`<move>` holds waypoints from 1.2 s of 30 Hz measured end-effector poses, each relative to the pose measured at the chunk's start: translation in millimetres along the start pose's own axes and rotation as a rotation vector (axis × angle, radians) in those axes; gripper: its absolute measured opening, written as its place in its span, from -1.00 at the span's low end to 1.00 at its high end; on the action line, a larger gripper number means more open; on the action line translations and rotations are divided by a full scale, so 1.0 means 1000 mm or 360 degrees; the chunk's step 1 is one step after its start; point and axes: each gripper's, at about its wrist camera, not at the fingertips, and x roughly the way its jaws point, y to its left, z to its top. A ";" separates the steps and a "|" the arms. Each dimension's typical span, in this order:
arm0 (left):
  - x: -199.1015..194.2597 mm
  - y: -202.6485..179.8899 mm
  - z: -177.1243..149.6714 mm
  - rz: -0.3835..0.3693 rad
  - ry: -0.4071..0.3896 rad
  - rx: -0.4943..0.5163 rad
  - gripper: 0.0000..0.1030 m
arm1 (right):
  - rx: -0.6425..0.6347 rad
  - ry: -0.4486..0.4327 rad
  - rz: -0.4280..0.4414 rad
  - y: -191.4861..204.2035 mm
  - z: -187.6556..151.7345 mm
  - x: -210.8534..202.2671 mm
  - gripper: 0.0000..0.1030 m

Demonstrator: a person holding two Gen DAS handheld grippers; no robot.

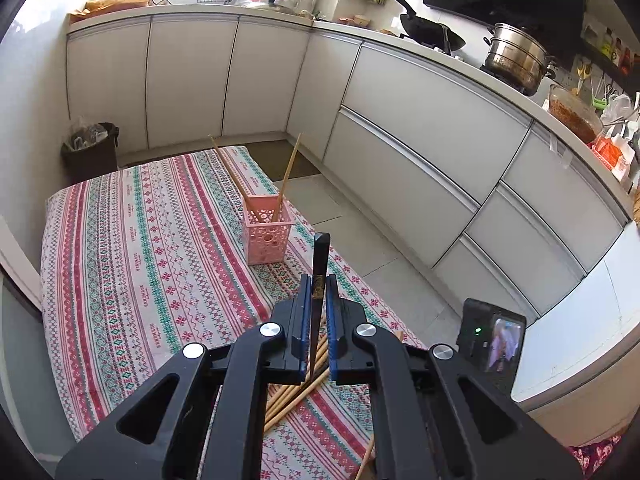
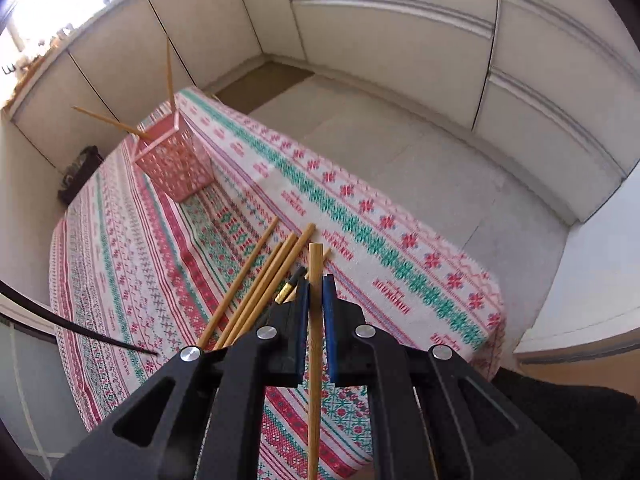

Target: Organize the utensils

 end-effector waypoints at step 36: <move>-0.022 -0.051 0.003 0.0172 -0.0258 -0.0089 -0.89 | -0.0196 -0.0631 0.0270 -0.025 0.072 -0.159 -0.85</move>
